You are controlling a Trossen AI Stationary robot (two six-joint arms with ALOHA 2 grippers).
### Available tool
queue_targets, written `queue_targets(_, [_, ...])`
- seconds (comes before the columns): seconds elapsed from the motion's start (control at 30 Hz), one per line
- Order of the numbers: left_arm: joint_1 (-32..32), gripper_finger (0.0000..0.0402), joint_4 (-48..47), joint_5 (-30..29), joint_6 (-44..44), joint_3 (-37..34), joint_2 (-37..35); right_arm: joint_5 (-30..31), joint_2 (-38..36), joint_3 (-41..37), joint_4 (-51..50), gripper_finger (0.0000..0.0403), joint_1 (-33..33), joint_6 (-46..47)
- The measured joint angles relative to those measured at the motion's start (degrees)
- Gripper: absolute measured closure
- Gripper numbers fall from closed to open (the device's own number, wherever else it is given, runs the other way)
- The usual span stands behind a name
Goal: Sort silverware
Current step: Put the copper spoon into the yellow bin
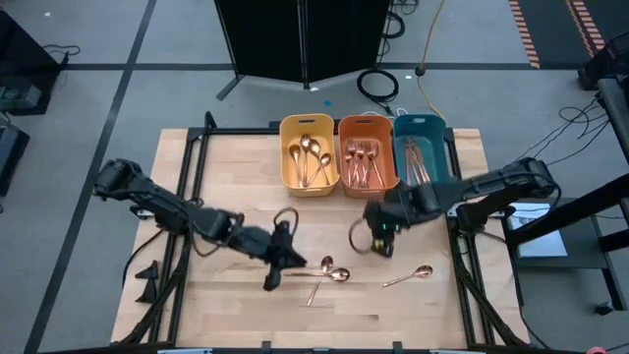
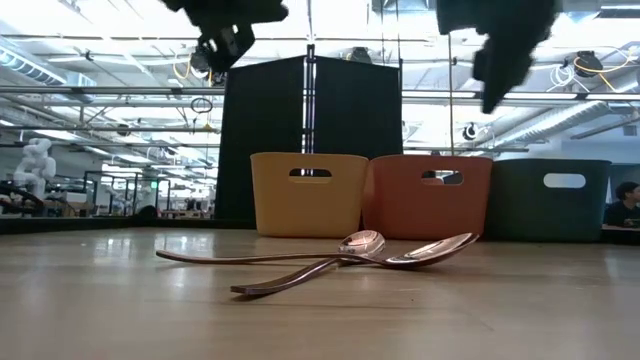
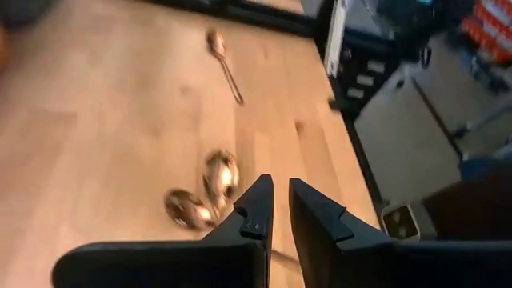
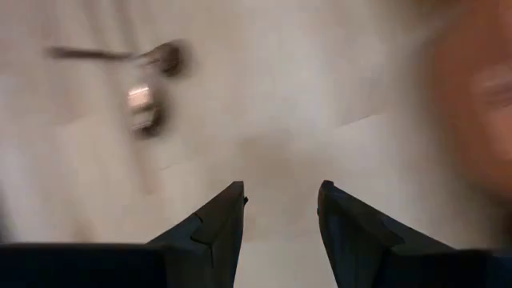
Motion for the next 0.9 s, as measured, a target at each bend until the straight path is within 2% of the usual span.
queue_targets(0.13, [-3.5,0.0363,0.1,-1.0,0.0,0.0,5.0,-0.3,0.0,-1.7,5.4,0.0255,7.4,12.3])
queue_targets(0.3, [-5.8,0.0362,4.9,-1.9,6.0,0.0,13.3,7.3,0.0,-1.7,14.8,0.0255,14.7,24.7])
queue_targets(0.37, [-5.9,0.0353,9.3,-3.0,8.0,0.0,17.3,9.7,0.0,-1.7,17.8,0.0255,16.7,26.9])
queue_targets(0.47, [-5.4,0.0325,17.1,-4.5,7.4,0.0,22.4,10.0,0.0,-1.7,20.4,0.0255,18.5,30.0])
queue_targets(0.6, [-5.0,0.0273,24.4,-6.2,3.8,0.1,24.8,10.0,0.0,-1.7,21.9,0.0255,20.8,33.3])
queue_targets(0.73, [-5.1,0.0235,21.9,-8.9,5.7,0.1,25.1,11.0,0.0,-1.7,21.7,0.0255,23.8,34.7])
queue_targets(0.9, [-5.1,0.0227,21.4,-8.8,6.0,0.1,25.1,16.4,0.0,-1.7,21.6,0.0255,26.2,35.1])
